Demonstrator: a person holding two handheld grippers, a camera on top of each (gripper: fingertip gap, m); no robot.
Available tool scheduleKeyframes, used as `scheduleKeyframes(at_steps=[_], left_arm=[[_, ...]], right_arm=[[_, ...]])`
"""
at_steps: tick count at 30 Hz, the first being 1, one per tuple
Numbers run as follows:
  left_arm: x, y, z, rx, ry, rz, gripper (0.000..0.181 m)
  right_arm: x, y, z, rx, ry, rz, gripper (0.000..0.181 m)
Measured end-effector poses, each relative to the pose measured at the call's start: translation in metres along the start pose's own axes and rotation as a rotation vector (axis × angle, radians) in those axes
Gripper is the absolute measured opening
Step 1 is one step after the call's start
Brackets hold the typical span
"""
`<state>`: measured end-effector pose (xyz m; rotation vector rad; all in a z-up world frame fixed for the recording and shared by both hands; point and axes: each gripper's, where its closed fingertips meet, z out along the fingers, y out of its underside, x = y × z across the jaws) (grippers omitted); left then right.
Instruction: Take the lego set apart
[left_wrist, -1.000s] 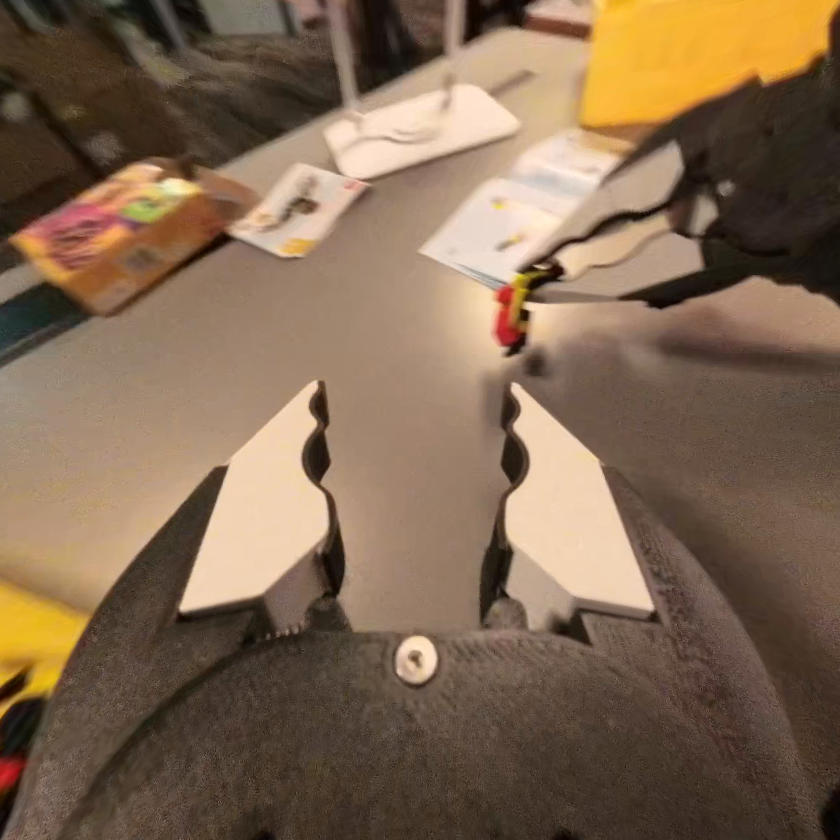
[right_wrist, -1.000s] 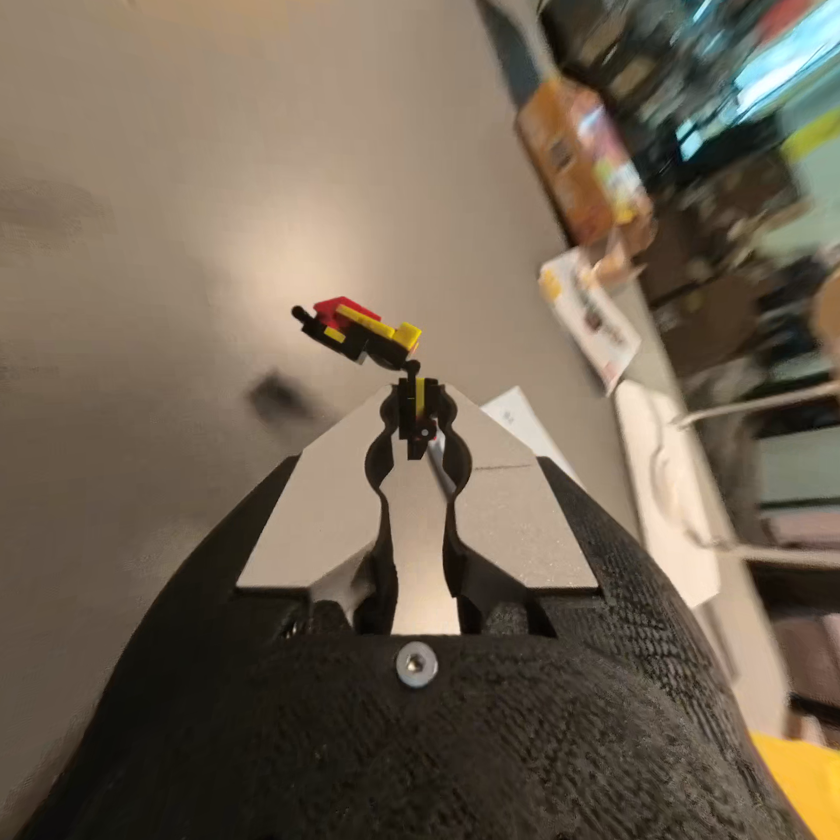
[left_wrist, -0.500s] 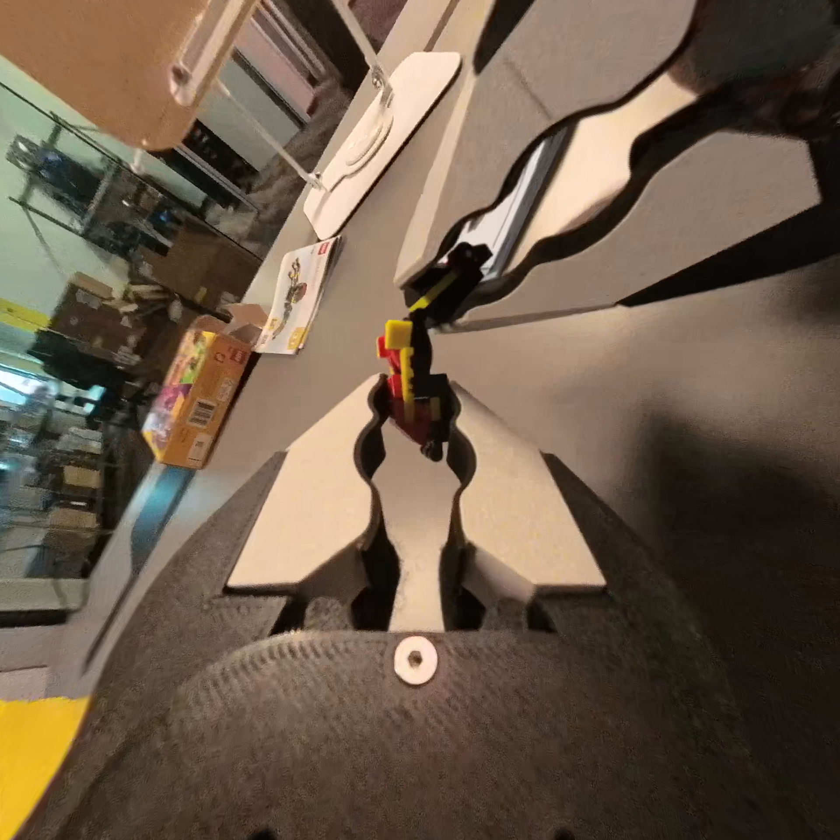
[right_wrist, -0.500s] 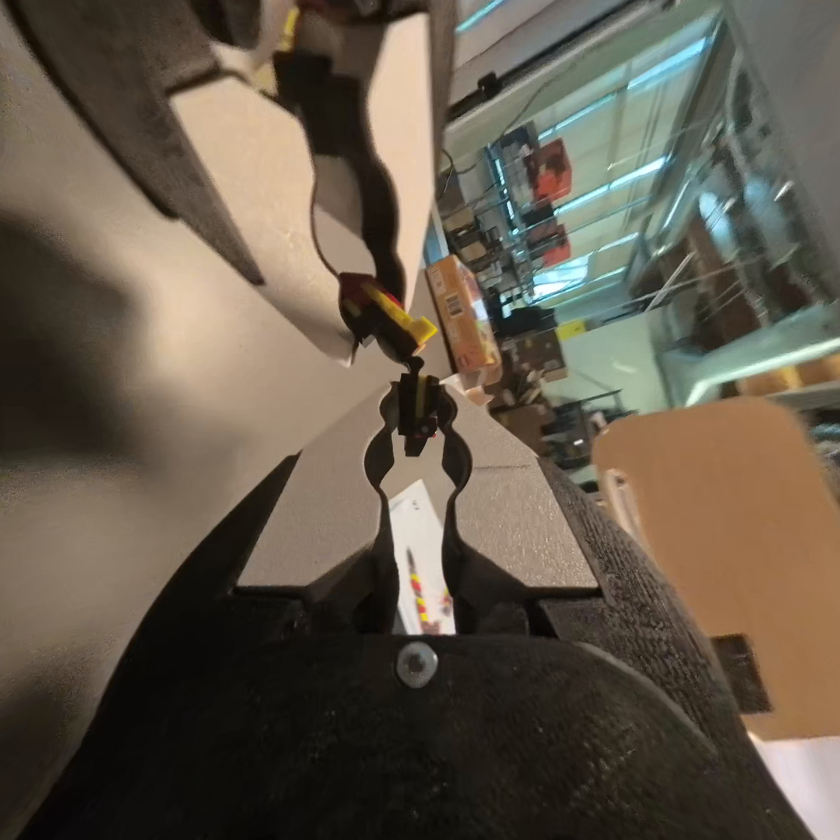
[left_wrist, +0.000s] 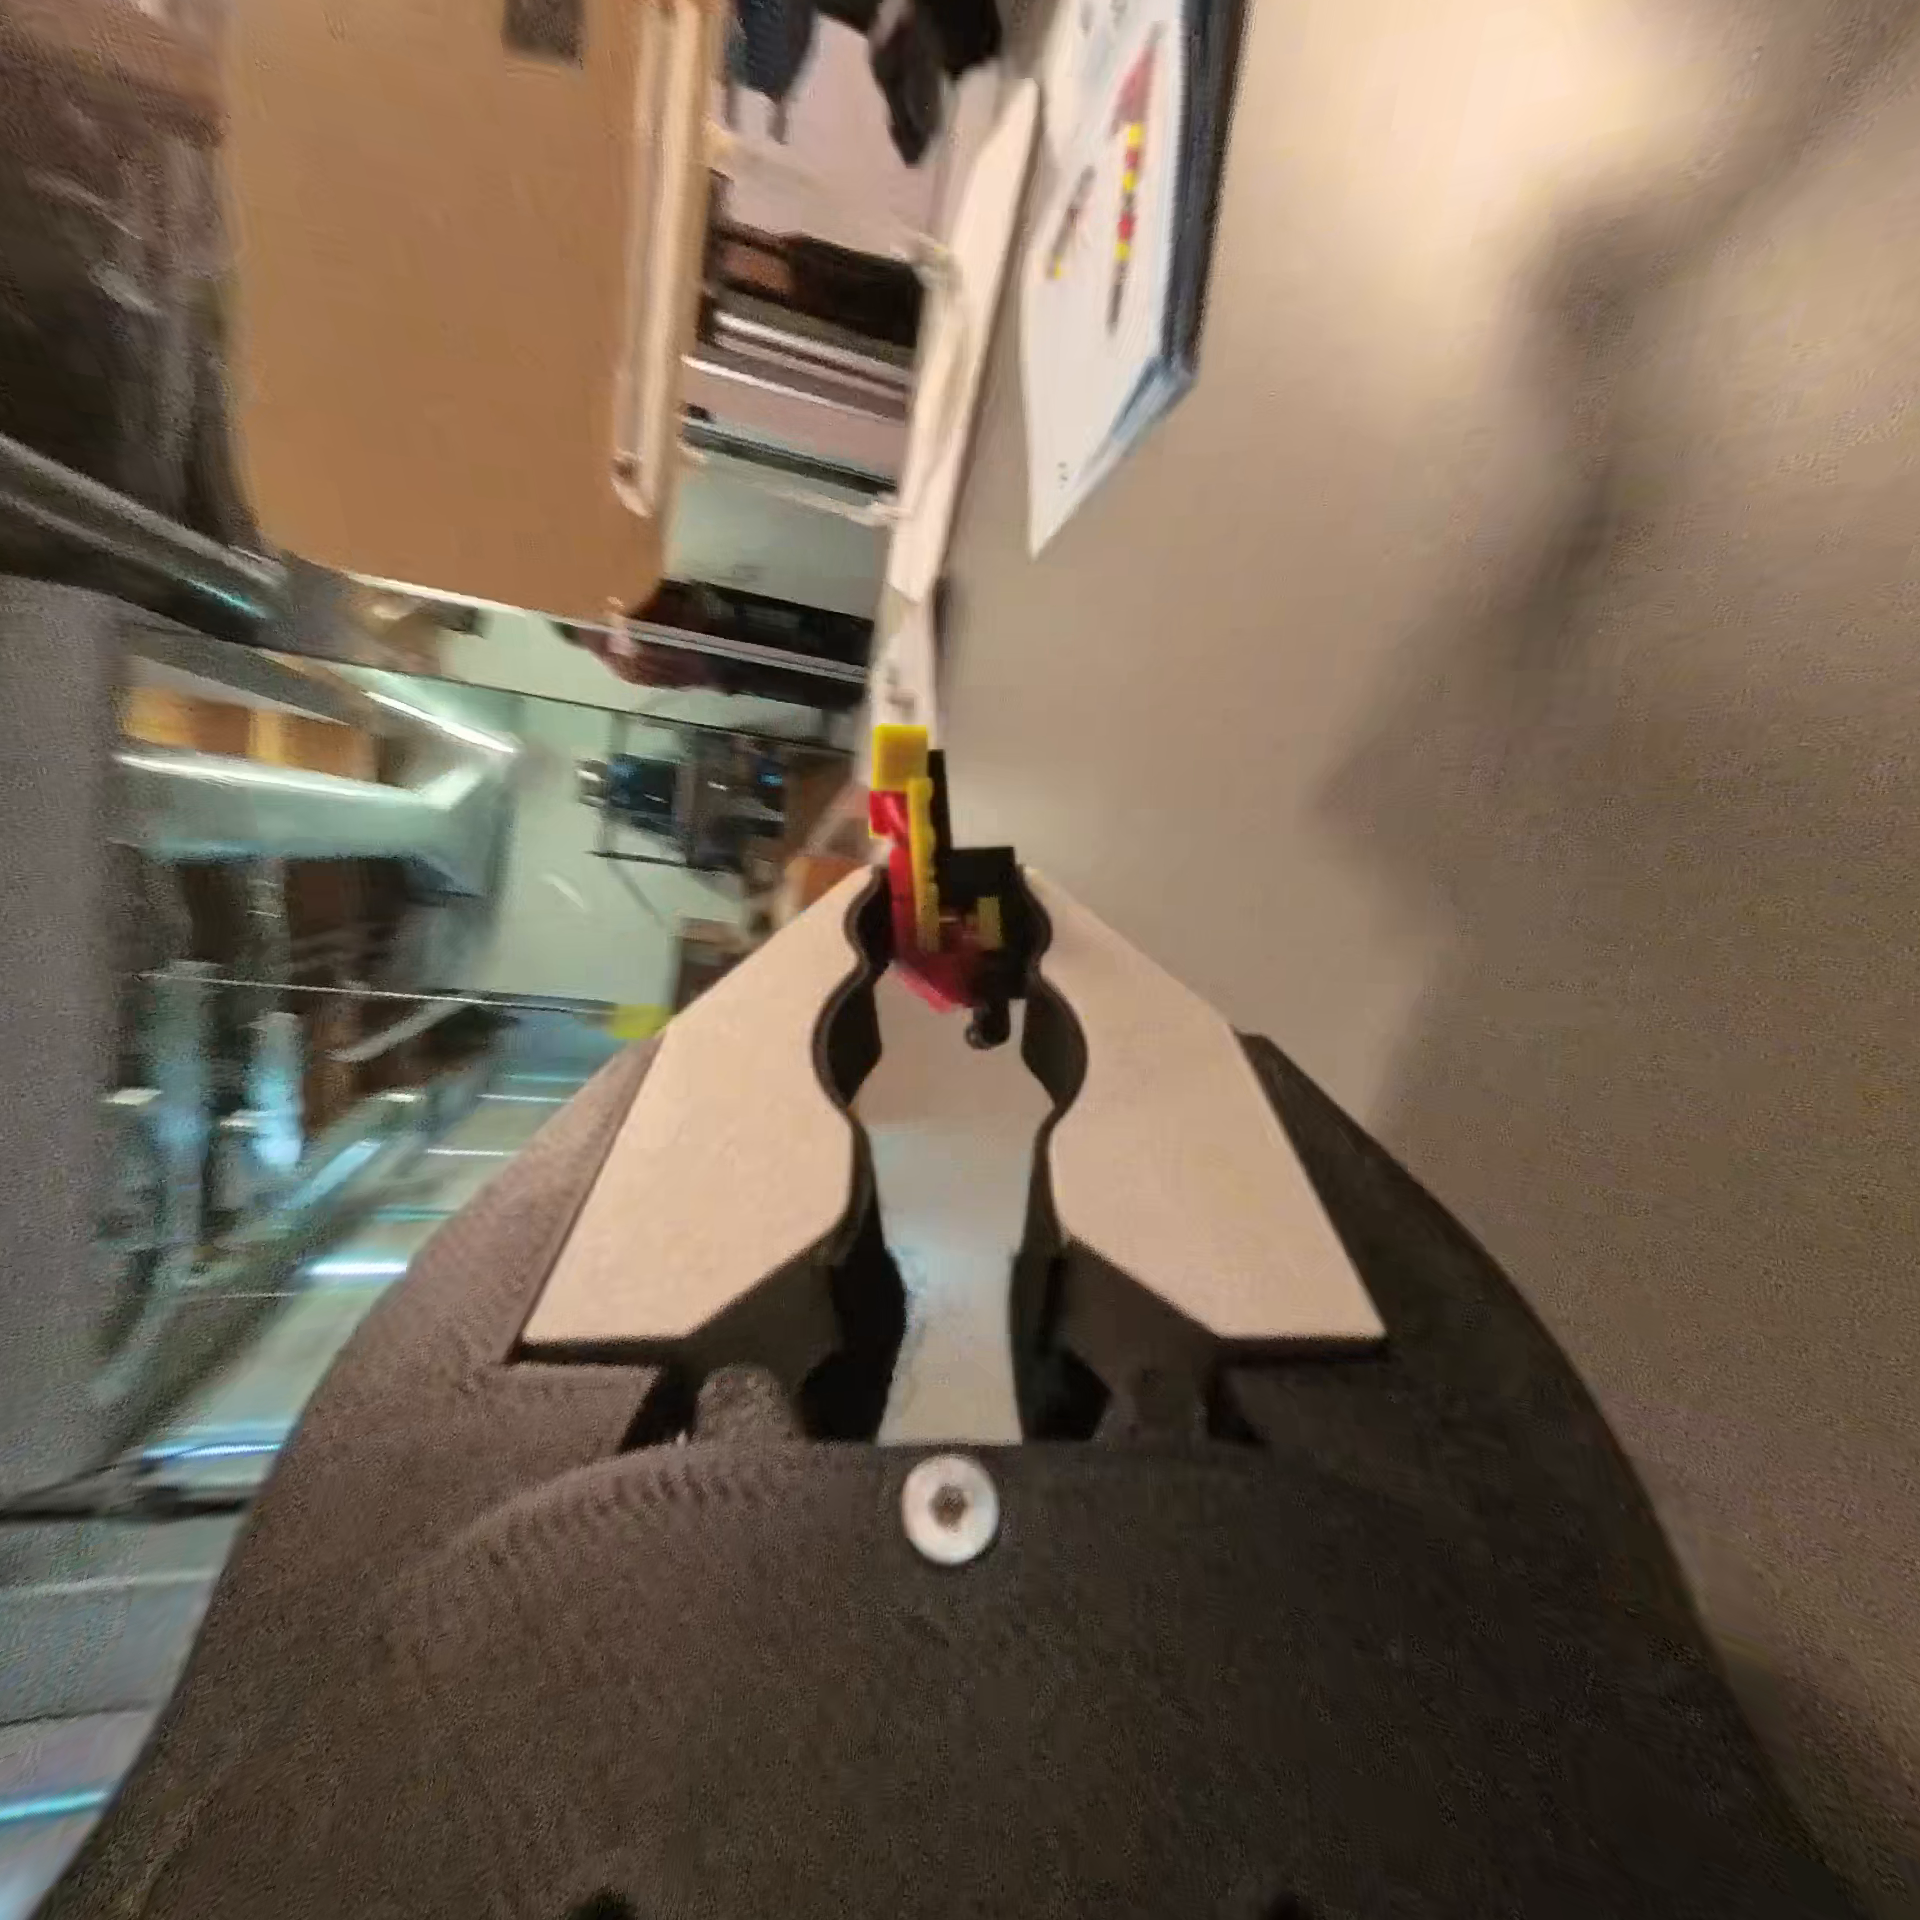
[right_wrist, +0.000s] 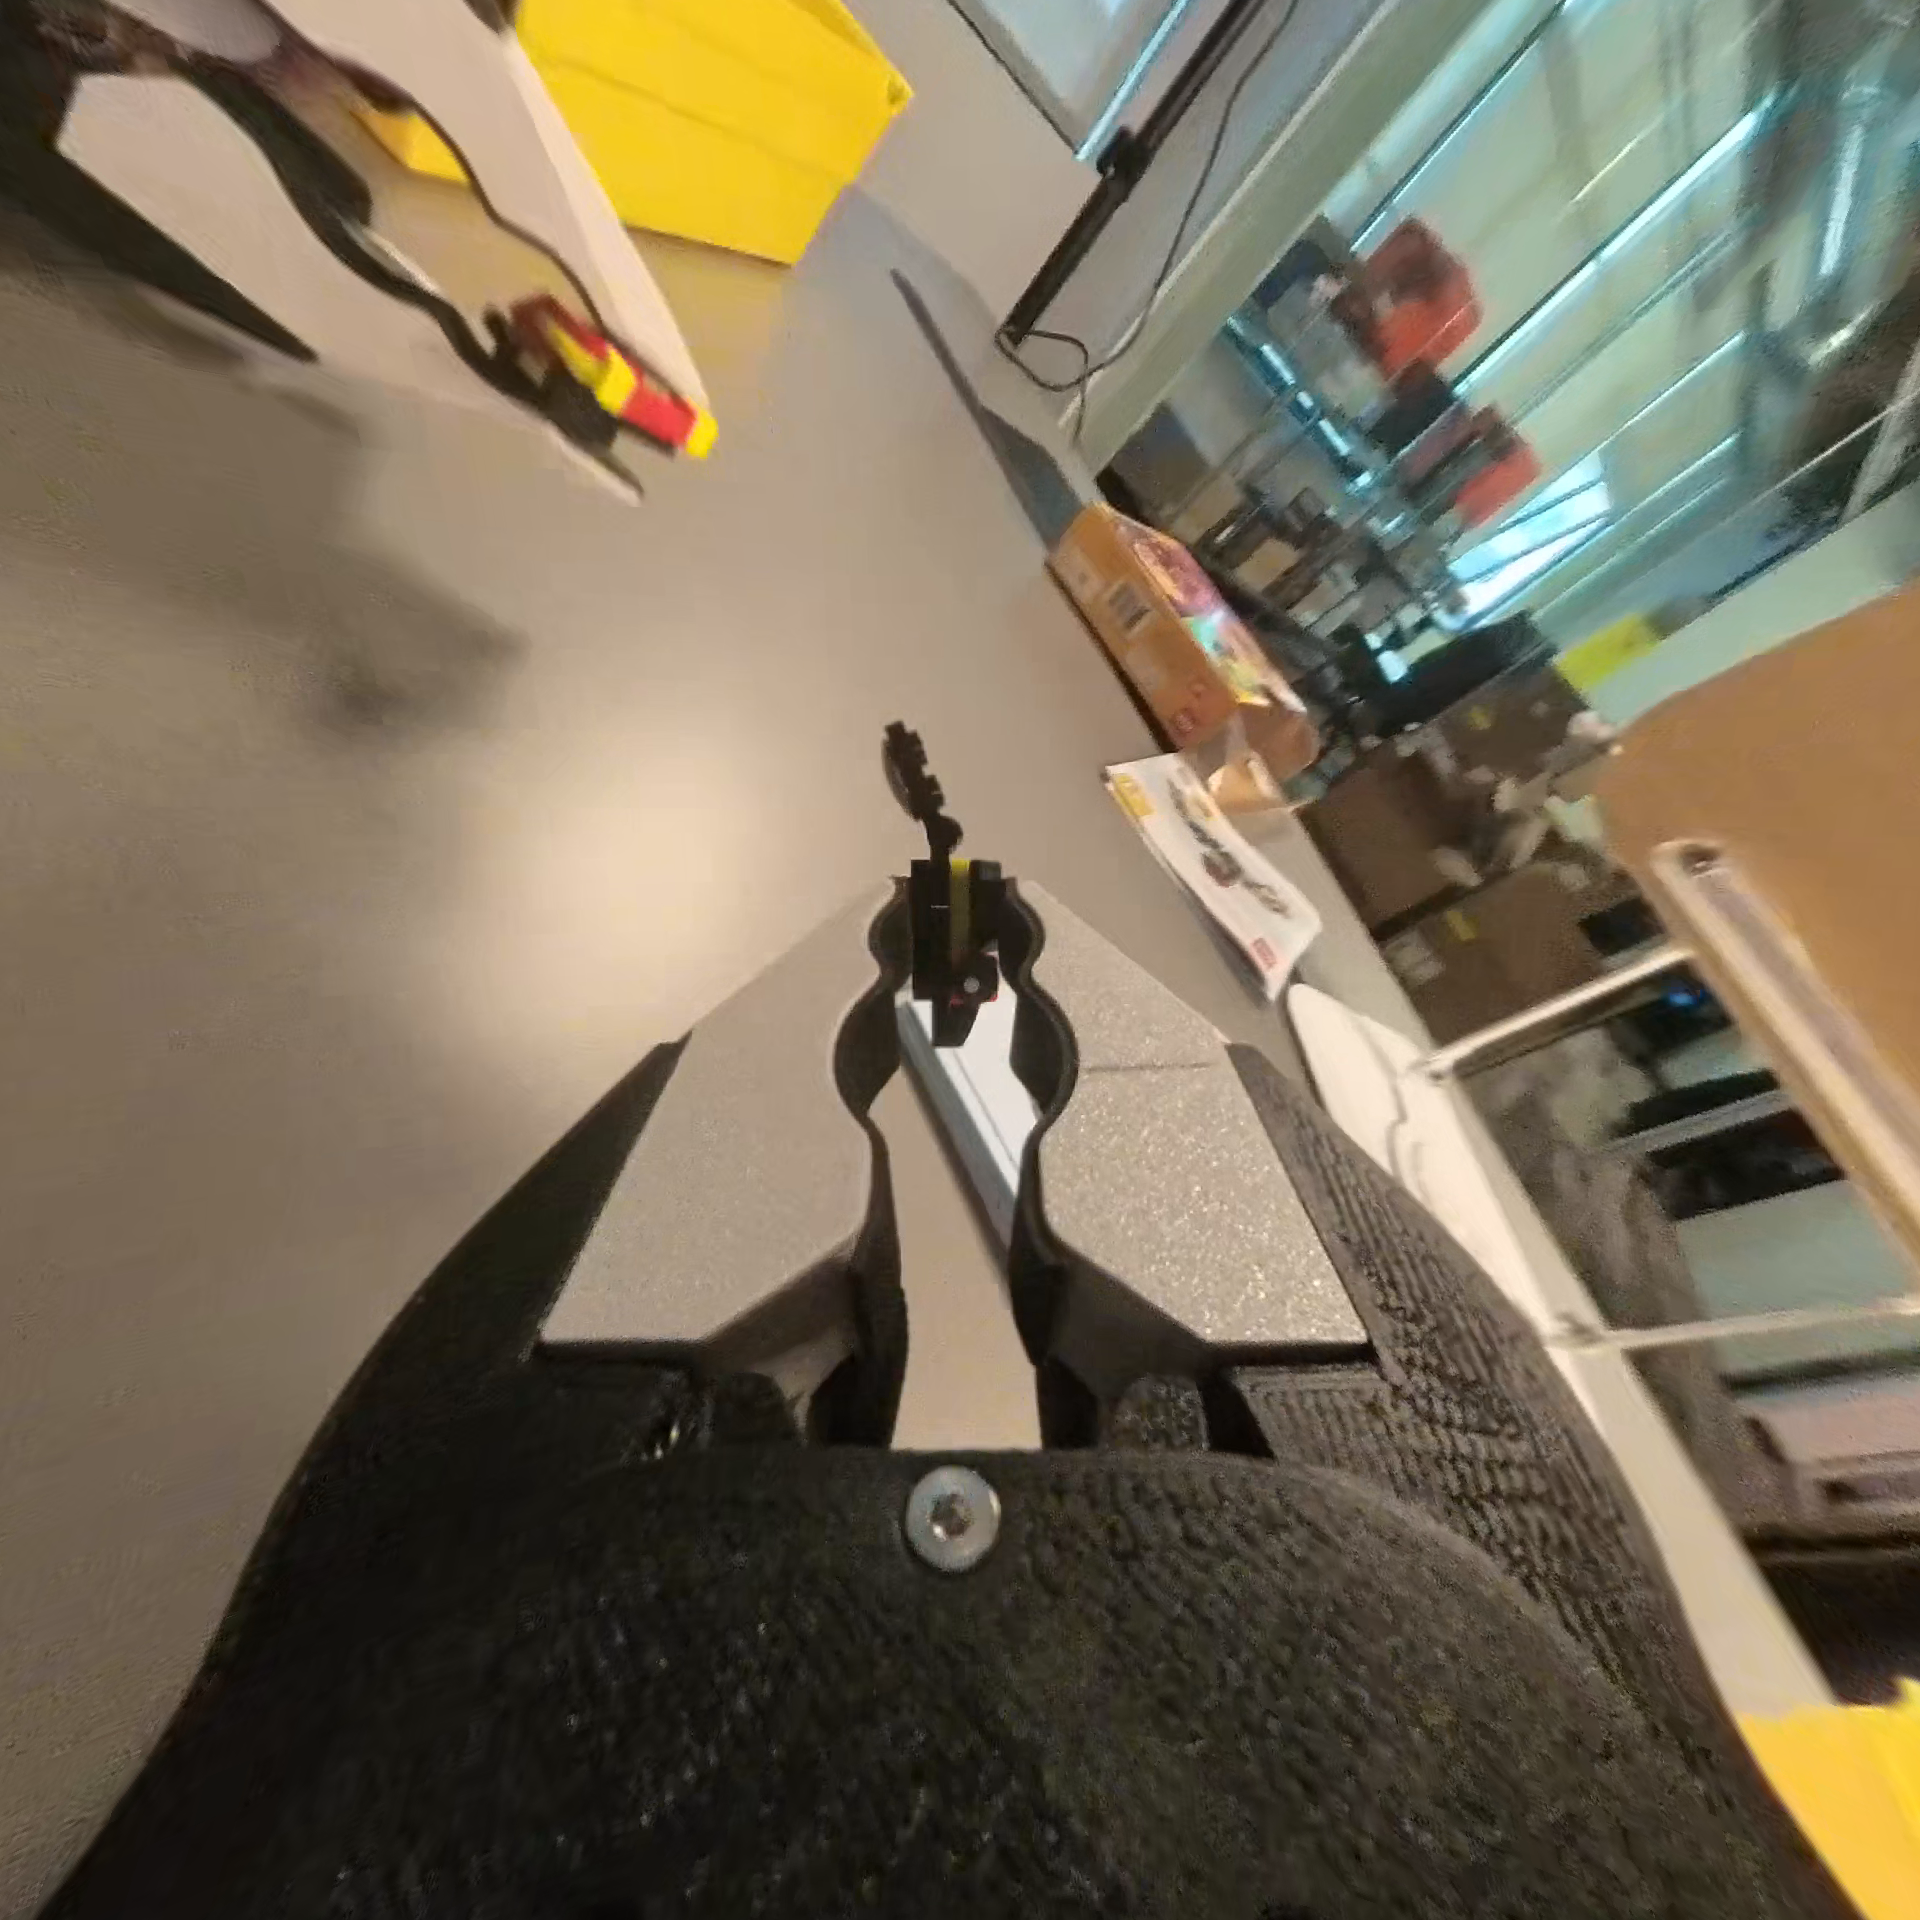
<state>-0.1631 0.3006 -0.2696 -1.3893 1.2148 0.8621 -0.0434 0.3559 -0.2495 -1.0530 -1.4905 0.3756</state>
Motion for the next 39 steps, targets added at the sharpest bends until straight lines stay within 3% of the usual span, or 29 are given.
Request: scheduleKeyframes(at_steps=[5, 9, 11, 14, 17, 20, 21, 26, 27, 29, 31, 33, 36, 39], left_arm=[[0.035, -0.028, 0.024, 0.042, 0.369, -0.391, 0.021], [0.039, -0.028, 0.039, -0.009, 0.558, -0.694, 0.067], [0.027, -0.038, 0.042, 0.031, 0.53, -0.734, 0.073], [0.01, -0.07, 0.04, 0.133, 0.411, -0.601, 0.055], [0.014, -0.092, 0.044, 0.152, 0.333, -0.406, 0.042], [0.009, -0.089, 0.052, 0.097, 0.213, -0.283, 0.009], [0.008, -0.089, 0.051, 0.1, 0.196, -0.24, 0.009], [-0.011, -0.094, 0.041, 0.156, 0.042, -0.134, 0.007], [-0.019, -0.092, 0.038, 0.153, -0.029, -0.078, 0.006], [-0.044, -0.062, 0.034, 0.062, -0.163, -0.029, 0.007], [-0.067, -0.032, 0.029, 0.027, -0.155, -0.261, 0.006], [-0.096, -0.009, 0.014, -0.006, -0.202, -0.418, 0.006], [-0.105, 0.009, -0.007, 0.045, -0.081, -0.744, 0.006], [-0.111, 0.04, -0.031, 0.007, -0.058, -0.883, 0.006]], right_arm=[[-0.002, -0.005, 0.005, 0.008, 0.089, -0.165, 0.014], [0.001, -0.005, 0.005, 0.011, 0.152, -0.247, 0.014], [-0.002, 0.0, 0.009, -0.025, 0.156, -0.283, 0.014], [-0.006, 0.0, 0.015, -0.07, 0.18, -0.332, 0.014], [-0.012, -0.004, 0.018, -0.095, 0.196, -0.385, 0.014], [-0.017, -0.008, 0.02, -0.116, 0.207, -0.421, 0.014], [-0.017, -0.009, 0.019, -0.115, 0.207, -0.412, 0.014], [-0.013, -0.025, 0.016, 0.01, 0.092, 0.034, 0.014], [-0.008, -0.023, 0.014, 0.023, 0.076, 0.146, 0.014], [0.008, -0.018, 0.002, 0.093, 0.029, 0.37, 0.013], [0.022, -0.011, -0.008, 0.138, 0.027, 0.467, 0.014], [0.026, -0.008, -0.009, 0.14, 0.067, 0.406, 0.014], [0.024, -0.012, -0.008, 0.129, 0.144, 0.236, 0.014], [0.027, -0.02, -0.012, 0.15, 0.225, 0.116, 0.013]])
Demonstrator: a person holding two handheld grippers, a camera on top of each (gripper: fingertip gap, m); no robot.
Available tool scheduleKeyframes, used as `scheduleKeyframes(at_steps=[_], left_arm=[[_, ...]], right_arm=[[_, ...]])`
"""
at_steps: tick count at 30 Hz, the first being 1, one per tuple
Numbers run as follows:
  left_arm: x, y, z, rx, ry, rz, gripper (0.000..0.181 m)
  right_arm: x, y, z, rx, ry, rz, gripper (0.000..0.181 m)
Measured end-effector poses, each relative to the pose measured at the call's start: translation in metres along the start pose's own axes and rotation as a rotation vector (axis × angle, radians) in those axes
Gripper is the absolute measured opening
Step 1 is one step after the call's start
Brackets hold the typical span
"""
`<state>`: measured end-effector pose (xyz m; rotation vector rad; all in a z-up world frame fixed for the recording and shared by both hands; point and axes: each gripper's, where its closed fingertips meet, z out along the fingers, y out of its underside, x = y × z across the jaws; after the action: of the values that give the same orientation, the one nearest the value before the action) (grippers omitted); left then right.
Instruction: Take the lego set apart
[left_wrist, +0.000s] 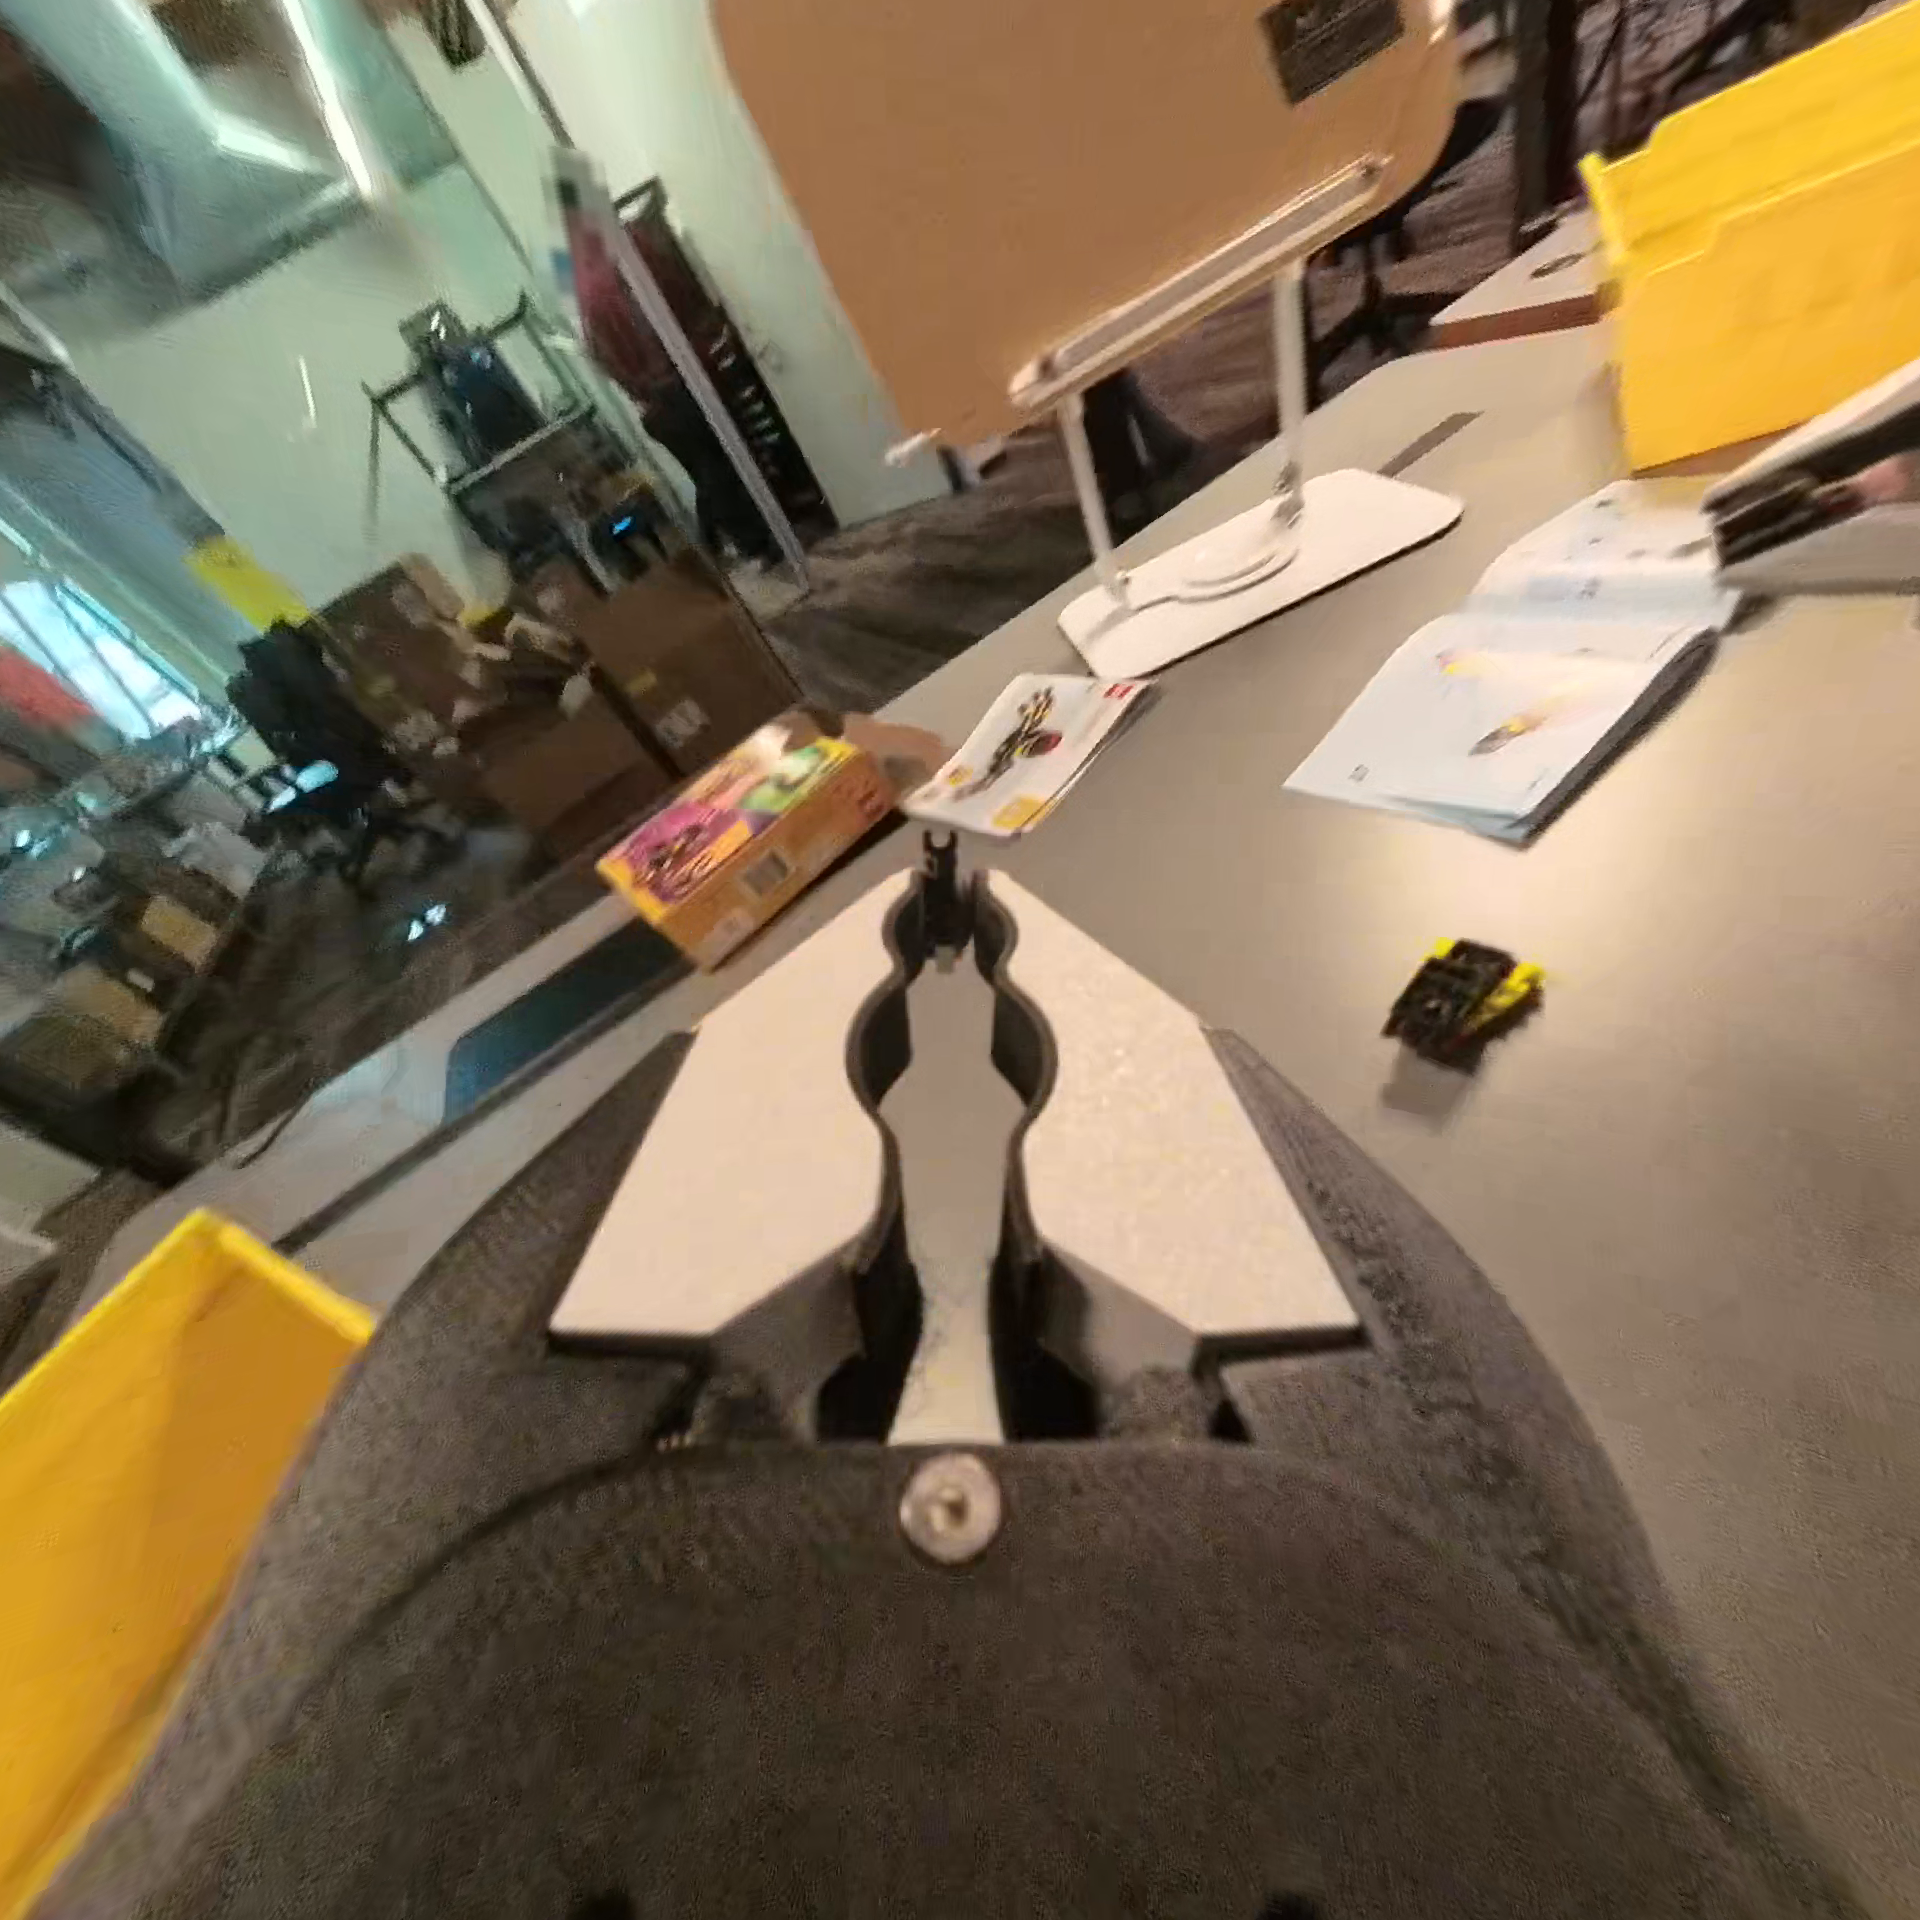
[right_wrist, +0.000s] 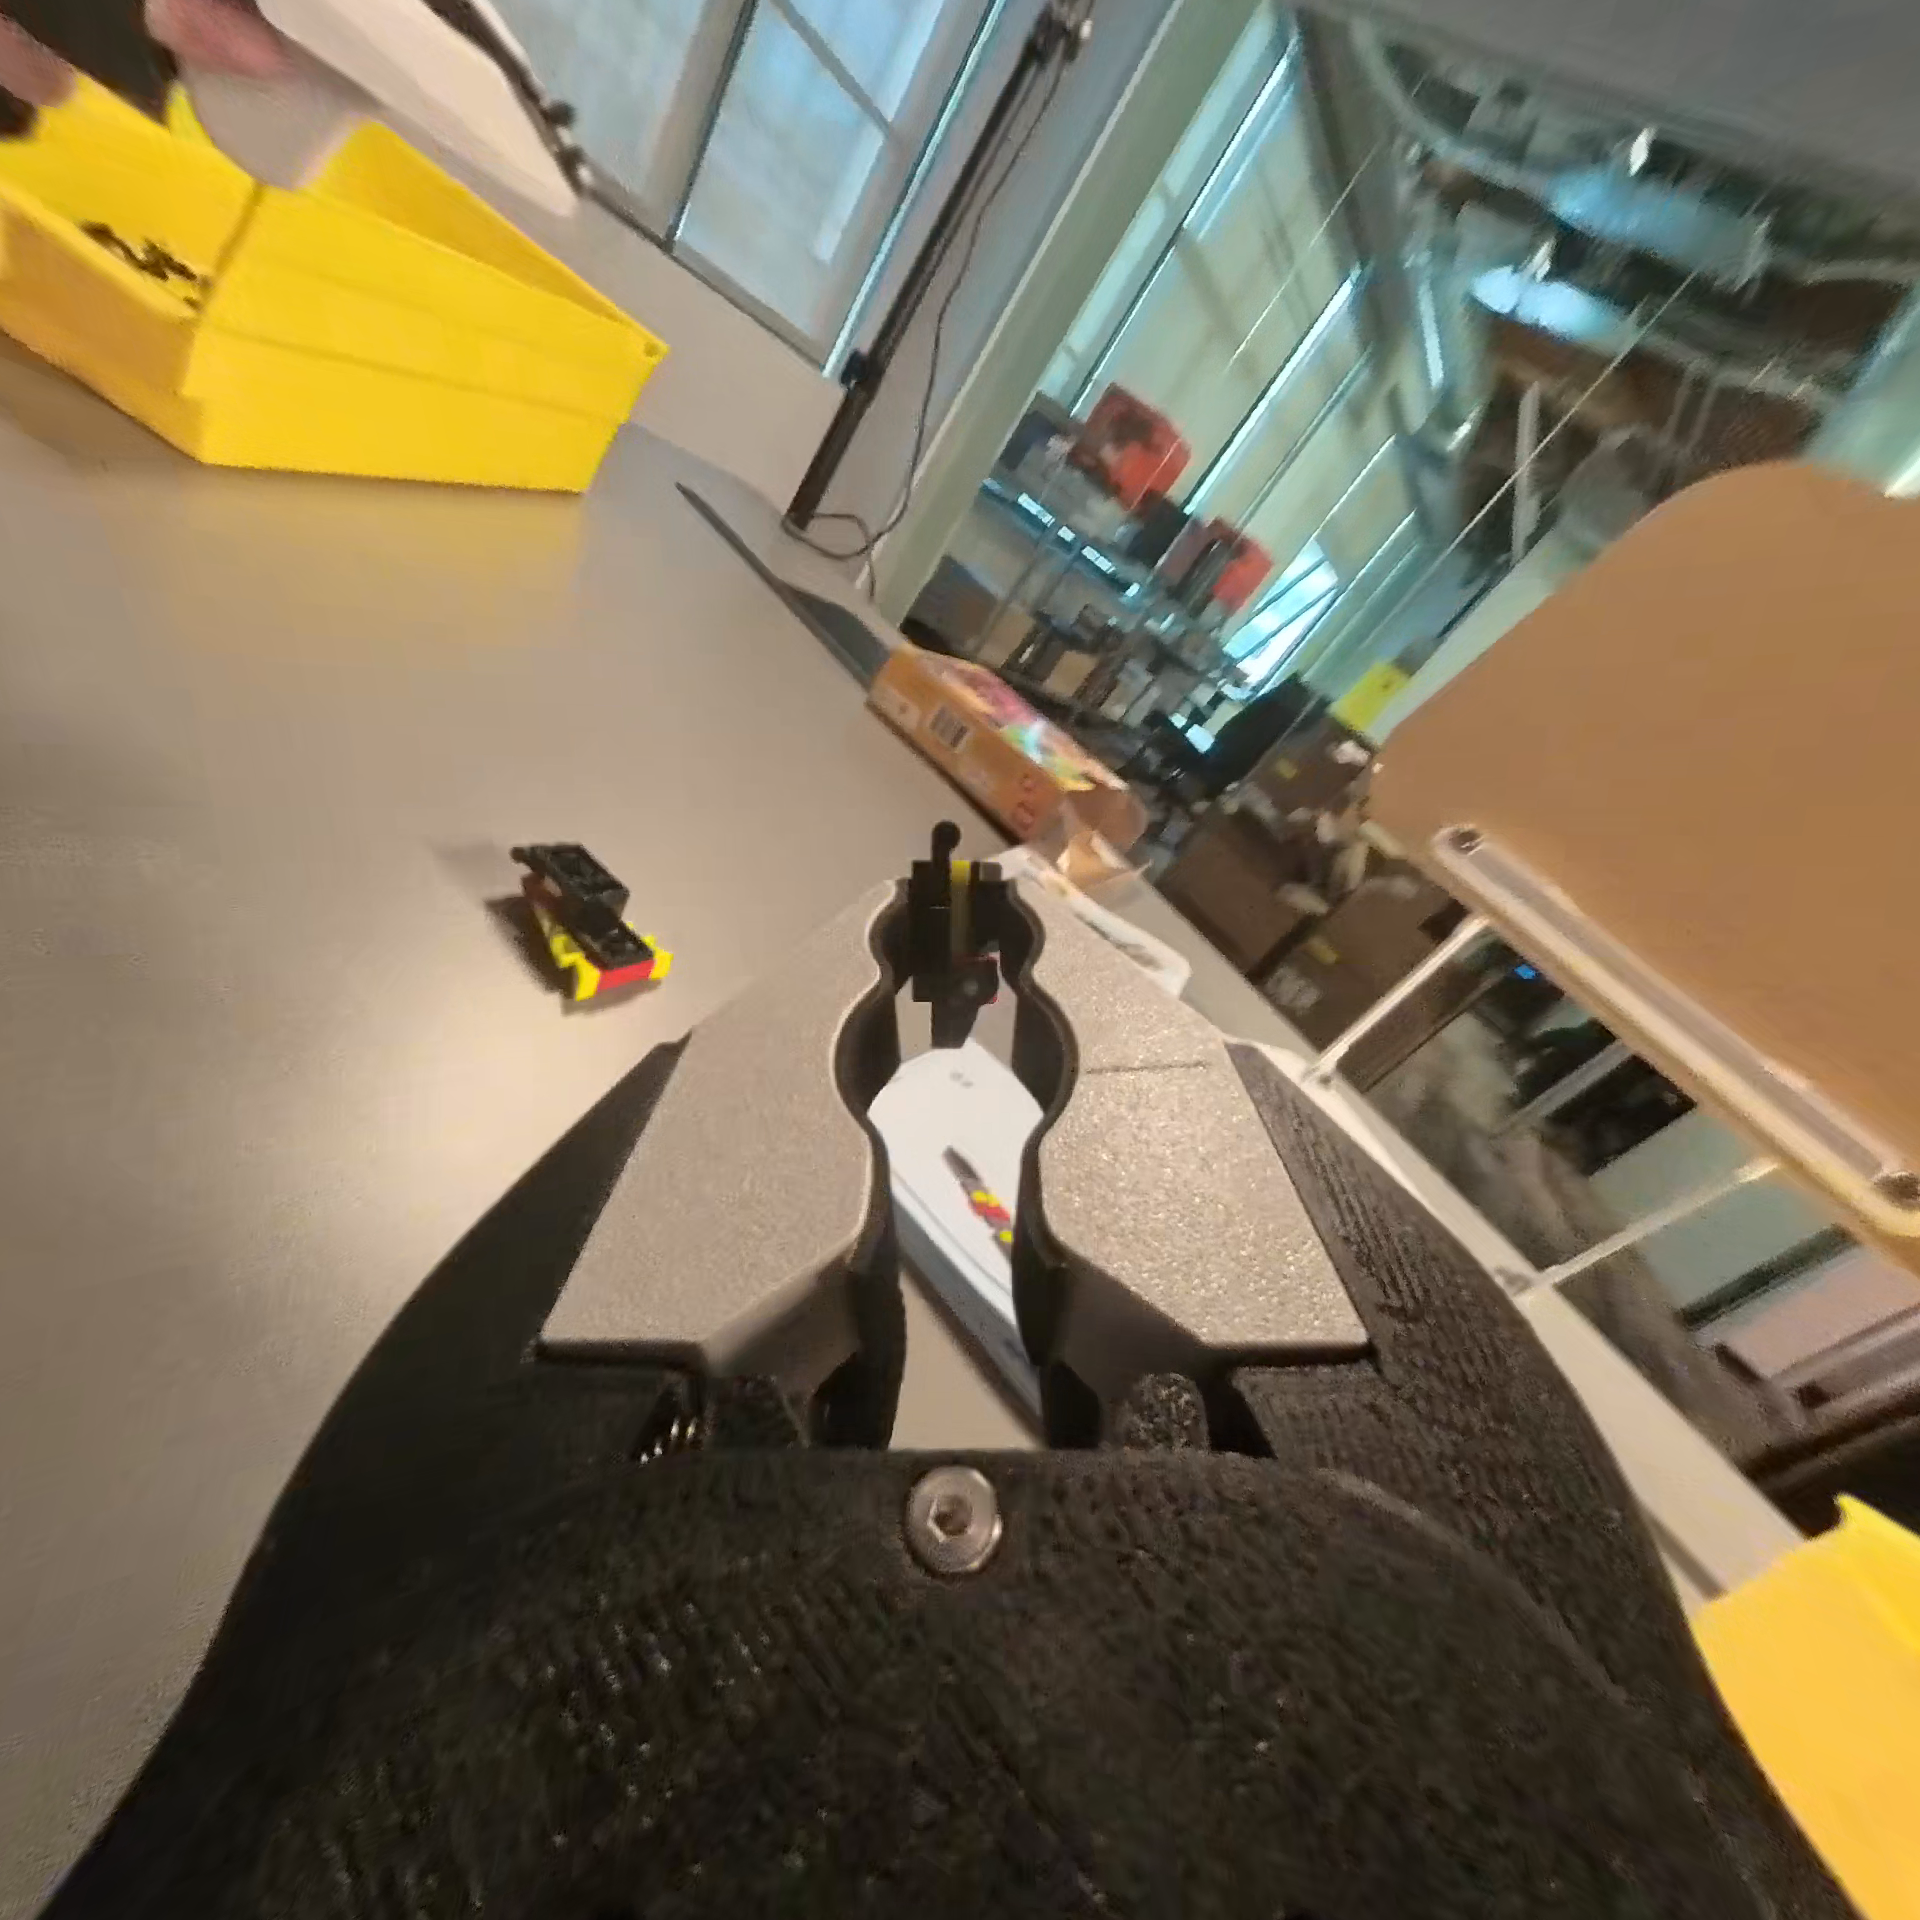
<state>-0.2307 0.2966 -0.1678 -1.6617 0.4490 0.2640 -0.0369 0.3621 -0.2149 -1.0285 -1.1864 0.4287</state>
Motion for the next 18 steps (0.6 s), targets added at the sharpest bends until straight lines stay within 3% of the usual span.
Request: scheduleKeyframes(at_steps=[5, 11, 16, 18], left_arm=[[-0.063, 0.04, -0.047, -0.223, -0.118, -0.172, 0.007], [-0.117, 0.134, -0.095, -0.661, -0.24, -0.47, 0.007], [-0.111, 0.205, -0.112, -0.989, -0.194, -0.729, 0.058], [-0.105, 0.209, -0.113, -1.017, -0.186, -0.781, 0.057]], right_arm=[[-0.007, -0.009, 0.001, 0.031, 0.014, -0.076, 0.014], [-0.028, -0.005, 0.006, -0.002, -0.054, -0.157, 0.014], [-0.036, -0.003, 0.007, -0.015, -0.073, -0.223, 0.014], [-0.037, -0.006, 0.006, -0.005, -0.058, -0.279, 0.014]])
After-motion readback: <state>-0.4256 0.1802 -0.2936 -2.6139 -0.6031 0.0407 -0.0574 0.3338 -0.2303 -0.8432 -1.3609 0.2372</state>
